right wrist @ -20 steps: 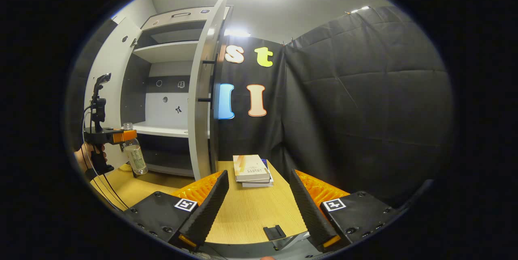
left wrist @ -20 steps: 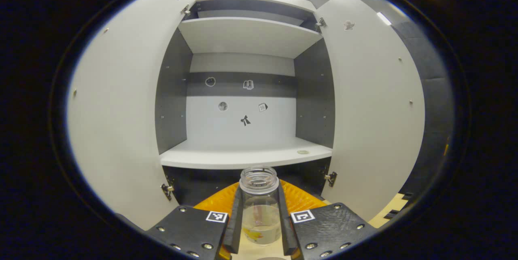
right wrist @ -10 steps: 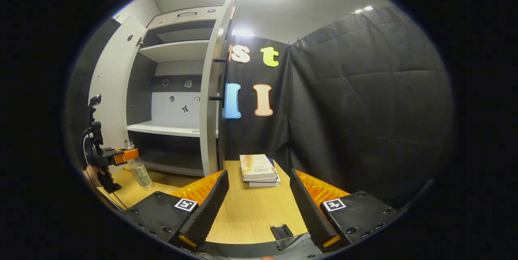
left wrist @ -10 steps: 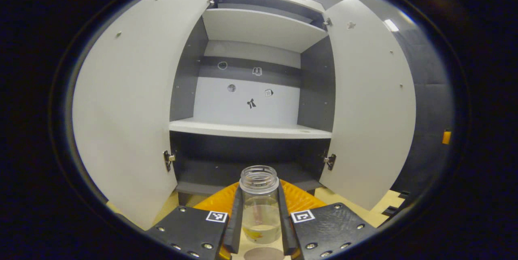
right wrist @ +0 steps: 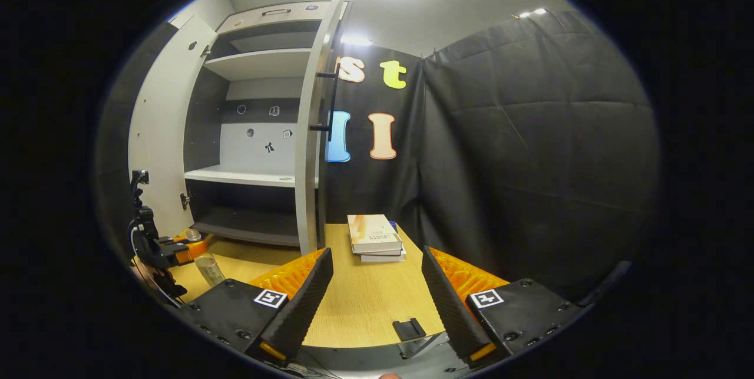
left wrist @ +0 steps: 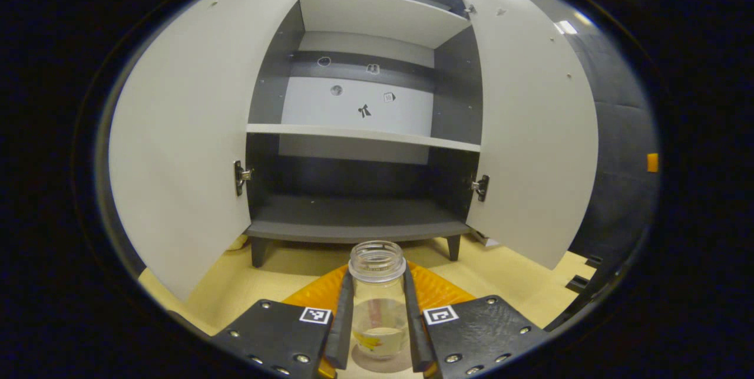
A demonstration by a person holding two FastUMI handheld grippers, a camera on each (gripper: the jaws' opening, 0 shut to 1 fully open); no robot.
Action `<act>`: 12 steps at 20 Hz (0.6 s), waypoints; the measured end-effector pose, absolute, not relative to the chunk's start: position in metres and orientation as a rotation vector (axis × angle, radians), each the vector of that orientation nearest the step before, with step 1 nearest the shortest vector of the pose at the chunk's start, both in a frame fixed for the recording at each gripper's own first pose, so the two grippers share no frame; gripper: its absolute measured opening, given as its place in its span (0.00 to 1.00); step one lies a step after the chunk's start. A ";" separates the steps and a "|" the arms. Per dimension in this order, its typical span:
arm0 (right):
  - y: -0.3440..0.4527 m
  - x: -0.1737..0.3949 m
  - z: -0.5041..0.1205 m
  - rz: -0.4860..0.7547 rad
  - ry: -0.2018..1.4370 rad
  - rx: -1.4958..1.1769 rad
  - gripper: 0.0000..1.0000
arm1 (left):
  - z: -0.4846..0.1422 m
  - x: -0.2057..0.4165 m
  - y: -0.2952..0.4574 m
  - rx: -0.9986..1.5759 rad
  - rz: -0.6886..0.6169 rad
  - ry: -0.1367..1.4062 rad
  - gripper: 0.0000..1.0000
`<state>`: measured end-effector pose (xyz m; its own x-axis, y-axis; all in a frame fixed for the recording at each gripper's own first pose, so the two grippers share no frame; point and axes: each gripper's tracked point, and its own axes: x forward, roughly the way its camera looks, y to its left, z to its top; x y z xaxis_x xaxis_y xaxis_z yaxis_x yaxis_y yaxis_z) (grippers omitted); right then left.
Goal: Grasp the bottle in the cabinet with the left hand and place it on the coaster, then close the right door with the right hand and the left door with the left hand.
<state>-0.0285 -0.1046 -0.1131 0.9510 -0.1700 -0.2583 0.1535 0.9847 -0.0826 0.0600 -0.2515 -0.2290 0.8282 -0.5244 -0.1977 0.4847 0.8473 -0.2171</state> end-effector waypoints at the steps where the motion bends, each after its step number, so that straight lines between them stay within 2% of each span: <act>1: -0.106 -0.029 -0.113 -0.168 0.268 -0.062 0.97 | -0.234 0.057 -0.253 -0.160 -0.540 0.262 0.42; 12: -0.110 -0.029 -0.115 -0.163 0.260 -0.022 0.95 | -0.242 0.044 -0.254 -0.116 -0.533 0.274 0.44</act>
